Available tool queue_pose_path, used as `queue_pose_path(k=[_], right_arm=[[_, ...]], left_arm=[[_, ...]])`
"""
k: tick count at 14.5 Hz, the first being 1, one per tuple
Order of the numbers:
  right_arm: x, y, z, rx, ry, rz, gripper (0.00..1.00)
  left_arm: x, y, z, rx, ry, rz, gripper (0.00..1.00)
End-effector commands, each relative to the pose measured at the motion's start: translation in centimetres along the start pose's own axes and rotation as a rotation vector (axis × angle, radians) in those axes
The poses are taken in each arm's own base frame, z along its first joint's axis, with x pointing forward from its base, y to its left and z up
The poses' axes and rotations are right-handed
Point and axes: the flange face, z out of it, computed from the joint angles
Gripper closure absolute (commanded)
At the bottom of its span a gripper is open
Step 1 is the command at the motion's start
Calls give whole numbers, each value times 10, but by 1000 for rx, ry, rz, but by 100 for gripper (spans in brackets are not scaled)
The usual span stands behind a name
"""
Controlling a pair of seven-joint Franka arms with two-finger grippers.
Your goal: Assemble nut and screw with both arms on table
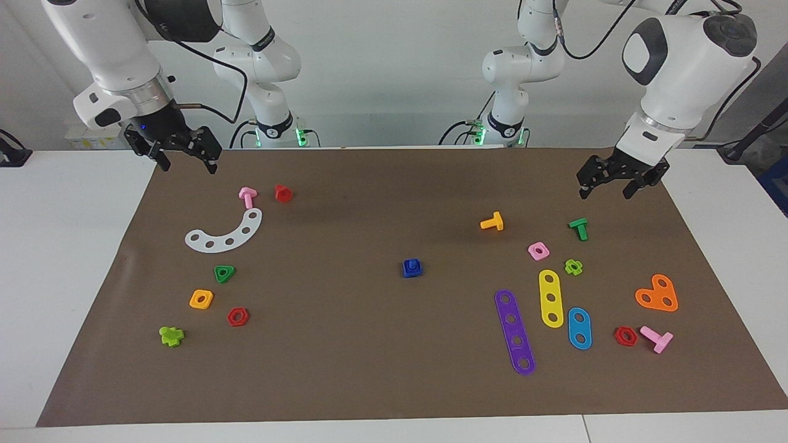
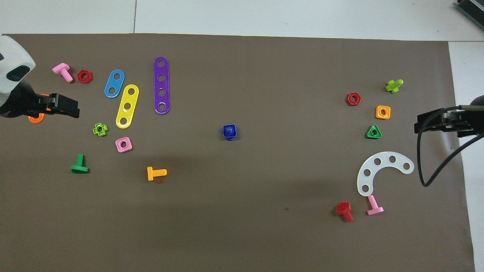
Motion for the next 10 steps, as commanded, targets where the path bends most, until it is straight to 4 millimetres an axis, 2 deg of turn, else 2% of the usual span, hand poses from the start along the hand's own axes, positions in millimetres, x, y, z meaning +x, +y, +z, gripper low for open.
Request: queue_pose_path(k=[1,4,10], right_arm=[[-3,2,0,13,-1,-18,0],[-3,1,0,13,-1,-20,0],[-4,2,-1,13,1,-18,0]], left_arm=[[-9,11,-12,65,-1,17,0],[-10,12,-27,56,10,8,0],[-15,17,-34,-6,20,2,0]])
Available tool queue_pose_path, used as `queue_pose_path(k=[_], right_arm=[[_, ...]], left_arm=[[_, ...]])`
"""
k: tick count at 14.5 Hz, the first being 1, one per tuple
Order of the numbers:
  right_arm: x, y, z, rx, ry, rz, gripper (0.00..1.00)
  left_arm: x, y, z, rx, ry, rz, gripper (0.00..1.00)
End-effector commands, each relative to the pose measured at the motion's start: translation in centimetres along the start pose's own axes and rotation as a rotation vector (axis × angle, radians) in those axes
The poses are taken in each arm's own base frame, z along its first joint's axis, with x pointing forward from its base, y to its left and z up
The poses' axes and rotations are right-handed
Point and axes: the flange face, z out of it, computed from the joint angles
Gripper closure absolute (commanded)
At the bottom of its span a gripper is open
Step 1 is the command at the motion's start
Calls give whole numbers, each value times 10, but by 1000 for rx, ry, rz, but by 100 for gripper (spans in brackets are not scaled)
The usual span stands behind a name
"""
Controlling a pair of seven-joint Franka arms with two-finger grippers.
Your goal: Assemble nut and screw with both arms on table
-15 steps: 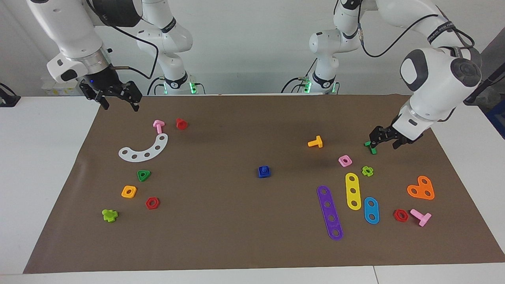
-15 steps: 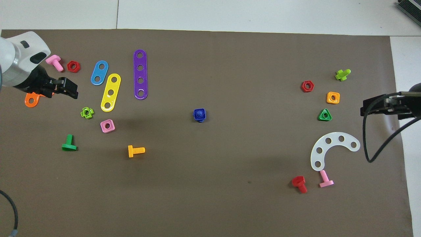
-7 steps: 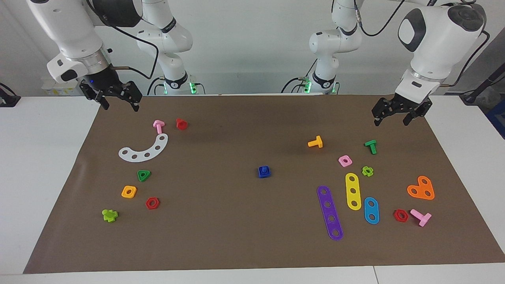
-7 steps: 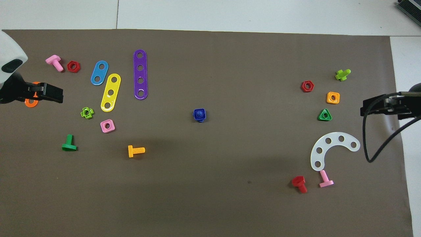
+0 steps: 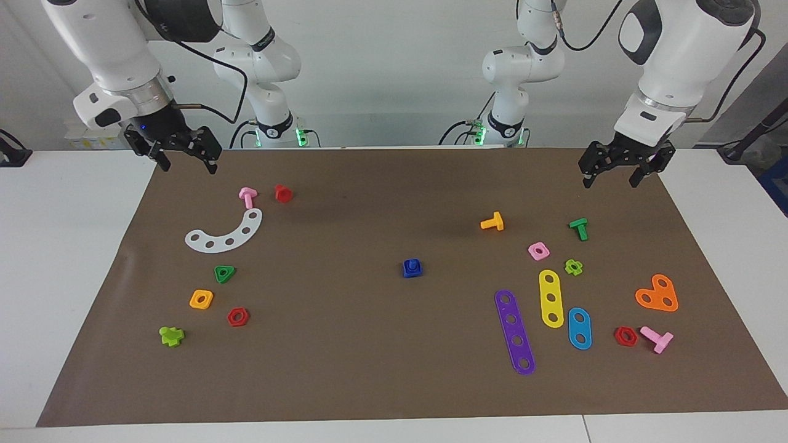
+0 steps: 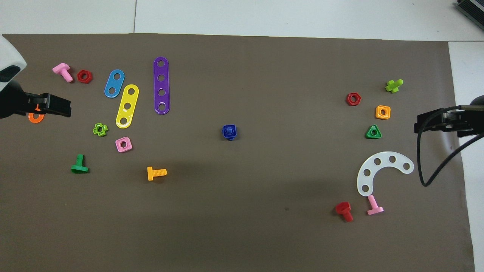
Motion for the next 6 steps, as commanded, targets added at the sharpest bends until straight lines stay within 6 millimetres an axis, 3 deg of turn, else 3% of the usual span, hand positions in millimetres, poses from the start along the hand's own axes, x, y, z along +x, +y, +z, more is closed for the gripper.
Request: queue_pose_path(k=[1,6], right_arm=[[-3,2,0,13,-1,-18,0],[-3,2,0,13,-1,-18,0]], left_arm=[[-8,4,-9,-16,-7,-12,0],[-14,5,-8,-14,-27,2,0]])
